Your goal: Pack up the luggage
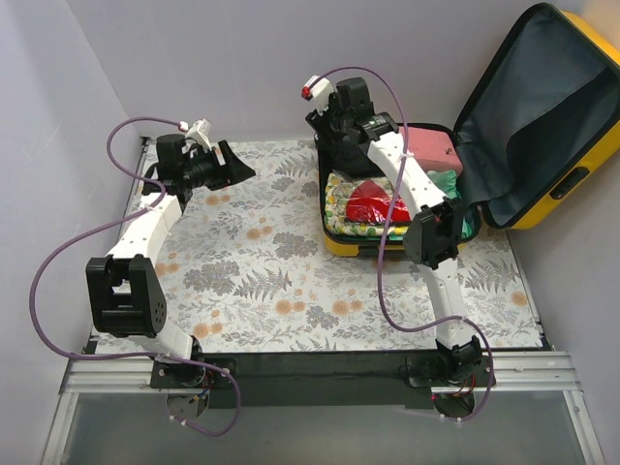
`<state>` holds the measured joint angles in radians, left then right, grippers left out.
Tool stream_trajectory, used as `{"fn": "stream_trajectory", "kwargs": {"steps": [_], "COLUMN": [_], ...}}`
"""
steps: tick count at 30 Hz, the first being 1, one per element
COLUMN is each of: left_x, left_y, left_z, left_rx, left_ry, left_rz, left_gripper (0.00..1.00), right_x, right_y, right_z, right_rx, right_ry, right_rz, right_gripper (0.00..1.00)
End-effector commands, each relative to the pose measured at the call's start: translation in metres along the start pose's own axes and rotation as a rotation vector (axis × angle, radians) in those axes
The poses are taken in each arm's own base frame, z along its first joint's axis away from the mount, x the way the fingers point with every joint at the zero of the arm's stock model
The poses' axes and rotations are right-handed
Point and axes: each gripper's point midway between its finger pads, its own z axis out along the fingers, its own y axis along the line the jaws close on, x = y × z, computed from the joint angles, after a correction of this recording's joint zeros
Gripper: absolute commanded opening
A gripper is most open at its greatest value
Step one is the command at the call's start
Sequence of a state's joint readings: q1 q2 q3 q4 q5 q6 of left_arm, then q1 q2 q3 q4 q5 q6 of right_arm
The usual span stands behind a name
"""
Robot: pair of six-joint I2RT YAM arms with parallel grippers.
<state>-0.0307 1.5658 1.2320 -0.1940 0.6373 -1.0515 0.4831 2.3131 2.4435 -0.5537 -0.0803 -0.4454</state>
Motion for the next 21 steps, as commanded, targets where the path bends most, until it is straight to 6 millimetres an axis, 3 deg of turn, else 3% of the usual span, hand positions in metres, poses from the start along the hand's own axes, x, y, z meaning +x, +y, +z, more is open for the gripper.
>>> {"fn": "stream_trajectory", "kwargs": {"steps": [1,3,4,9,13,19,21], "left_x": [-0.003,-0.003,-0.002,0.0,-0.003,-0.004,-0.006], "left_y": [-0.009,-0.006,-0.006,-0.004,0.013,0.023,0.026], "left_z": [-0.016,-0.017,-0.017,-0.015,-0.018,-0.019,-0.021], "left_rx": [0.024,0.024,0.024,0.021,-0.009,-0.027,-0.032], "left_ry": [-0.006,-0.002,0.001,0.008,0.0,0.006,0.005], "left_rz": [0.015,0.004,0.004,-0.005,-0.031,-0.053,-0.056], "left_gripper": [0.65,0.65,0.65,0.65,0.65,0.65,0.65], "right_x": [-0.037,-0.03,-0.017,0.02,0.056,0.119,0.131], "right_y": [-0.022,-0.023,-0.021,-0.023,-0.019,-0.012,-0.011], "right_z": [0.002,0.013,0.025,0.047,0.062,0.082,0.085], "right_rx": [0.084,0.095,0.097,0.124,0.117,0.083,0.075], "right_ry": [-0.12,-0.109,-0.082,0.006,0.086,0.217,0.242], "right_rz": [-0.013,-0.022,-0.033,-0.051,-0.06,-0.065,-0.074], "right_gripper": [0.59,0.56,0.55,0.47,0.34,0.3,0.3]}}
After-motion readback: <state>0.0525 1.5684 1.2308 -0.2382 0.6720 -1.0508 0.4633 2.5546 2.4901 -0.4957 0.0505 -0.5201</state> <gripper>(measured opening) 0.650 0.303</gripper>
